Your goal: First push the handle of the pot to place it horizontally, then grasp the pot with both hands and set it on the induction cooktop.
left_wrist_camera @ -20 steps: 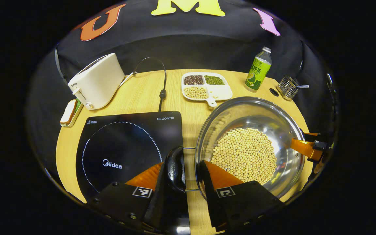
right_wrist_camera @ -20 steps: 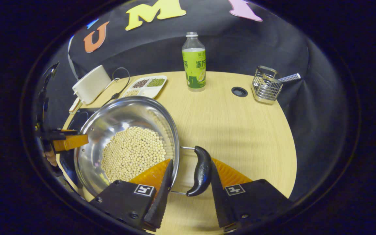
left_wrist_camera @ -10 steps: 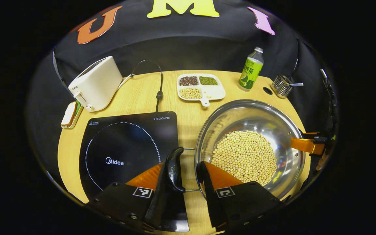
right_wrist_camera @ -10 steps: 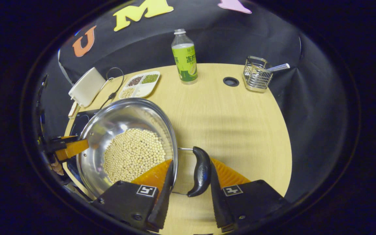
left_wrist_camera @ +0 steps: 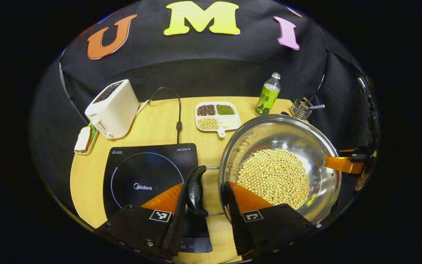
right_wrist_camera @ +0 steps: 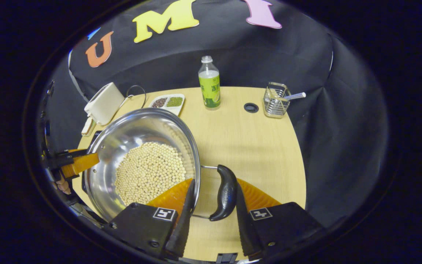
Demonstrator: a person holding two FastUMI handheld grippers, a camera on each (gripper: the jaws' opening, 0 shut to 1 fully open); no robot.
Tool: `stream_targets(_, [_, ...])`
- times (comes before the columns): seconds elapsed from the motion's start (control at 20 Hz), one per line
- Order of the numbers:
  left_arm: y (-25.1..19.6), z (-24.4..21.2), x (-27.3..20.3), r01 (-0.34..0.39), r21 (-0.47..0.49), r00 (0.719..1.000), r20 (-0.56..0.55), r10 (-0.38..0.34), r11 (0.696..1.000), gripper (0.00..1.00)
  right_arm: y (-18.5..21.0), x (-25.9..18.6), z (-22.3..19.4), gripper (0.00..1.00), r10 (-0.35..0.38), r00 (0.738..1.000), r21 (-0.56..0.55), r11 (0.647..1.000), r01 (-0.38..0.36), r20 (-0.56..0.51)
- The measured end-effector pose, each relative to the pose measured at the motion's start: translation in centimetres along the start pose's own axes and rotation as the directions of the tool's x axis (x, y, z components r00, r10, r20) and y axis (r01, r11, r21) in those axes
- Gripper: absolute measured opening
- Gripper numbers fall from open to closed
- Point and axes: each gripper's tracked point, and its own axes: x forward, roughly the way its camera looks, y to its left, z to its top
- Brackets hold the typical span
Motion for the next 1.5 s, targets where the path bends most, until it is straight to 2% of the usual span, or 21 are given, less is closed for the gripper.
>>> stream_targets(0.25, [1.6,1.9,-3.1,-0.016,0.03,0.999,0.039,0.015,0.999,0.55,2.3,-3.4,2.3,0.57,-0.021,0.997,-0.069,0.997,0.025,0.069])
stream_targets(0.3, [2.2,2.0,-3.7,-0.022,0.031,0.999,0.041,0.021,0.999,0.55,2.9,-4.0,2.8,0.6,-0.023,0.996,-0.085,0.996,0.03,0.082])
stream_targets(0.4, [3.1,2.5,-4.7,-0.033,0.038,0.998,0.059,0.031,0.999,0.56,4.1,-5.0,3.4,0.58,-0.025,0.995,-0.106,0.994,0.035,0.101])
stream_targets(0.75, [7.6,3.2,-7.6,-0.075,0.028,0.991,0.11,0.071,0.997,0.55,9.0,-6.5,4.6,0.58,-0.004,0.994,-0.133,0.991,0.019,0.112])
stream_targets(1.5, [20.3,1.5,-8.7,-0.137,-0.069,0.979,0.14,0.145,0.988,0.55,22.3,-3.3,5.8,0.58,0.063,0.993,-0.181,0.982,-0.044,0.102])
